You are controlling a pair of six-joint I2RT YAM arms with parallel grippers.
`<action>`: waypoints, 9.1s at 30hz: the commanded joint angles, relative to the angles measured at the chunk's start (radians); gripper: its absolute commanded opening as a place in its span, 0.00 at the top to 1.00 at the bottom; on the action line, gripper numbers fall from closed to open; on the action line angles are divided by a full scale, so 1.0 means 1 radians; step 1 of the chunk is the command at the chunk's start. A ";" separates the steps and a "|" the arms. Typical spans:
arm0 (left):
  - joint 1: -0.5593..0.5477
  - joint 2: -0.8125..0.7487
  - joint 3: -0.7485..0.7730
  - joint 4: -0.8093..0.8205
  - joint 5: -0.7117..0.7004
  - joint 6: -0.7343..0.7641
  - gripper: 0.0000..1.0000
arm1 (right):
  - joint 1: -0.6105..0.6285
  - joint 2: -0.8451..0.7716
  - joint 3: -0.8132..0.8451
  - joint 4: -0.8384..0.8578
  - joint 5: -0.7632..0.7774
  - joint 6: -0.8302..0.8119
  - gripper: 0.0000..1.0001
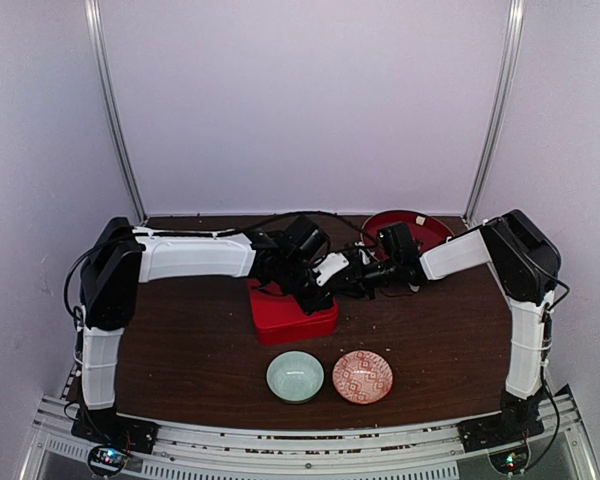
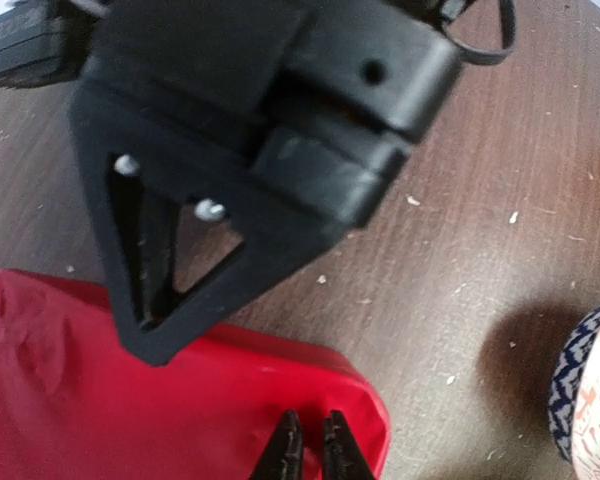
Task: Pack the chocolate
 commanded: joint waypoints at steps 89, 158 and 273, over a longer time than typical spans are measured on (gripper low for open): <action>0.332 -0.308 -0.212 -0.031 -0.168 -0.197 0.89 | 0.030 0.050 0.058 -0.310 0.133 -0.105 0.65; 0.260 -0.404 -0.765 0.471 -0.067 -0.549 0.70 | 0.019 0.235 0.537 -0.485 0.057 -0.392 0.57; 0.335 -0.388 -0.535 0.266 0.009 -0.290 0.24 | 0.041 -0.244 0.188 -0.559 0.403 -0.386 0.33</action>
